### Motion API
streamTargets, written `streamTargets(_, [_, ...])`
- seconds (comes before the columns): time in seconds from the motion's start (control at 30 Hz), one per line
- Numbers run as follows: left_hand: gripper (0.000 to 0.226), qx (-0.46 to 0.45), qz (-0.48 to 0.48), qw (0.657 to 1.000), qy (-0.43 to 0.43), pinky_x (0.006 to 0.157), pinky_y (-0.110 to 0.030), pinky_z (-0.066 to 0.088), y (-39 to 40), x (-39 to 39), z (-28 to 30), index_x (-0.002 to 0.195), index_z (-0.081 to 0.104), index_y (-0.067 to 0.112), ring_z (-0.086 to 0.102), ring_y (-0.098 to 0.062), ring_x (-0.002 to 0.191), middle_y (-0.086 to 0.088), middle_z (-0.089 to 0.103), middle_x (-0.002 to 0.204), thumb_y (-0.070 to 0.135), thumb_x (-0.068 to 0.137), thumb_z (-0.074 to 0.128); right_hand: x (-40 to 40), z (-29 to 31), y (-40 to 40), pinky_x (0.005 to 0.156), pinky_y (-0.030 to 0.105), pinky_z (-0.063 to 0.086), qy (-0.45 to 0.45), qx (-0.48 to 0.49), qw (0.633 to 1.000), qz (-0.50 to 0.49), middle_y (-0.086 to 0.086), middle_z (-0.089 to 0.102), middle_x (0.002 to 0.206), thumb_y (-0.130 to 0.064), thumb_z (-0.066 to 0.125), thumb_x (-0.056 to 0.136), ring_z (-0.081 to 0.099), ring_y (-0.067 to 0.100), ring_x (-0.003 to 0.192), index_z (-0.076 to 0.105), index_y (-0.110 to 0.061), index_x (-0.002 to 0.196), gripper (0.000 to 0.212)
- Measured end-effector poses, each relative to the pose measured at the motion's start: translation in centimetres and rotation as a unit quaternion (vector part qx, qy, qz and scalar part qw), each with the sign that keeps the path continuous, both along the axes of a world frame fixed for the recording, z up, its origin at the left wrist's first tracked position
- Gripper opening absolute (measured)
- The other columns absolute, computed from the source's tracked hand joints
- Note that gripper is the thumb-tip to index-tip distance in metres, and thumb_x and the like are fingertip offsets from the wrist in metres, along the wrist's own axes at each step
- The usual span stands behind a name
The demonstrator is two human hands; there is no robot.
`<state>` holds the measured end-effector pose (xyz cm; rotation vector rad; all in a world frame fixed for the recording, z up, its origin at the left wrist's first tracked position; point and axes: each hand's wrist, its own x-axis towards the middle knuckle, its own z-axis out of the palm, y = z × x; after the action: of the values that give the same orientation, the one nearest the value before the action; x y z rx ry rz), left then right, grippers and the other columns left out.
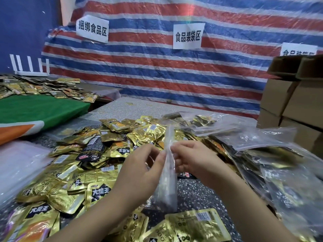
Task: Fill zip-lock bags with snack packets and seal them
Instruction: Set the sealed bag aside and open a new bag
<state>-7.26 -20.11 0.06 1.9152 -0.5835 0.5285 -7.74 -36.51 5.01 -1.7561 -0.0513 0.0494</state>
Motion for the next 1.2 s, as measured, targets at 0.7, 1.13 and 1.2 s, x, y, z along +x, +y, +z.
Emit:
streamTargets(0.7, [0.017,0.123,-0.036,0.992,-0.003,0.053,-0.015,0.038,1.5,0.2,0.1,0.075,0.065,0.026,0.054,-0.004,0.061,0.012,0.058,0.062,0.025,0.092,0.066,-0.8,-0.5,1.1,0.061,0.025,0.054,-0.051,-0.083,0.995,0.035,0.007,0.072,0.069,-0.008,0.065,0.095,0.068,0.013,0.064,0.075,-0.005,0.085,0.015])
streamTargets(1.13, [0.026,-0.024,0.103,0.987,0.125,0.041,-0.027,0.043,3.7,2.2,1.7,0.074,0.067,0.023,0.052,-0.007,0.041,0.004,0.067,0.062,0.032,0.096,0.057,-0.5,1.5,-2.0,0.052,0.027,0.037,-0.173,-0.280,0.916,-0.229,0.000,0.049,0.051,-0.025,0.060,0.079,0.050,0.017,0.051,0.050,-0.007,0.060,0.028])
streamTargets(1.2, [0.015,-0.003,0.095,0.990,0.101,0.052,-0.034,0.052,3.1,1.6,1.6,0.089,0.065,0.029,0.059,-0.007,0.051,0.007,0.067,0.068,0.038,0.096,0.055,-0.5,1.3,-1.6,0.053,0.029,0.038,-0.184,-0.286,0.914,-0.222,-0.006,0.043,0.049,-0.024,0.058,0.078,0.057,0.025,0.052,0.043,-0.016,0.055,0.029])
